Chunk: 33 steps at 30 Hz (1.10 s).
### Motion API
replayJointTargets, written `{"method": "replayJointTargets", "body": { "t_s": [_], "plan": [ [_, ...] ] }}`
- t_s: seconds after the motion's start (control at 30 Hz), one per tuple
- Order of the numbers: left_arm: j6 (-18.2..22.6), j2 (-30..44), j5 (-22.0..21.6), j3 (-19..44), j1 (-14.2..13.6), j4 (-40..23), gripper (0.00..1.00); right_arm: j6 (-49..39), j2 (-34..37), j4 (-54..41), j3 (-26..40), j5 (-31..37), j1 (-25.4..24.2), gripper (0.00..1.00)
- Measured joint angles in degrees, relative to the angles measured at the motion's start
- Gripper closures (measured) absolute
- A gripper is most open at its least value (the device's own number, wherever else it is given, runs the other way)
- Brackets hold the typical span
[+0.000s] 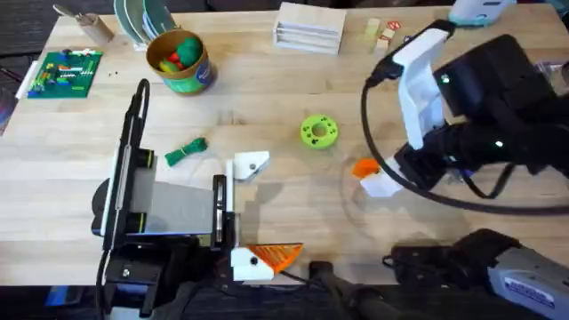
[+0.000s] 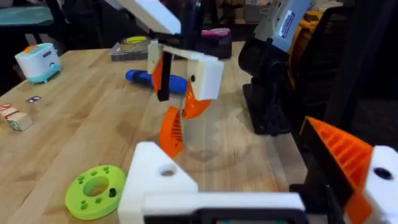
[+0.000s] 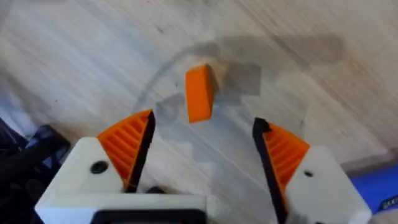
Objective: Pick up the gripper from the table and insert it into the empty holder that is missing its gripper. Then pick up a screw, insert it into the mounting hole, and use the screwdriver to tighten it. Finally, clean up the table by picking up the vegetable and placing it into the bucket.
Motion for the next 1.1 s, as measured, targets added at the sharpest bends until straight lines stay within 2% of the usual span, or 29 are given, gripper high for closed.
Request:
{"method": "replayJointTargets", "body": {
  "t_s": [0.27,0.47,0.83,0.93,1.1],
  "plan": [
    [0.0,0.0,-0.3,0.0,0.0,0.0,0.008,-0.3,6.7,3.8,0.0,0.0,0.0,0.051],
    [0.0,0.0,-4.7,0.0,0.0,0.0,0.008,-0.3,8.0,4.0,0.0,0.0,0.0,0.105],
    [0.0,0.0,-10.7,0.0,0.0,0.0,0.008,-0.5,7.9,5.2,0.0,0.2,0.0,0.369],
    [0.0,0.0,-11.2,0.0,0.0,0.0,0.008,-0.5,8.0,5.3,0.0,0.2,0.0,0.553],
    [0.0,0.0,-11.7,0.0,0.0,0.0,0.008,-0.5,8.0,5.2,0.0,0.2,0.0,0.706]
  ]
}}
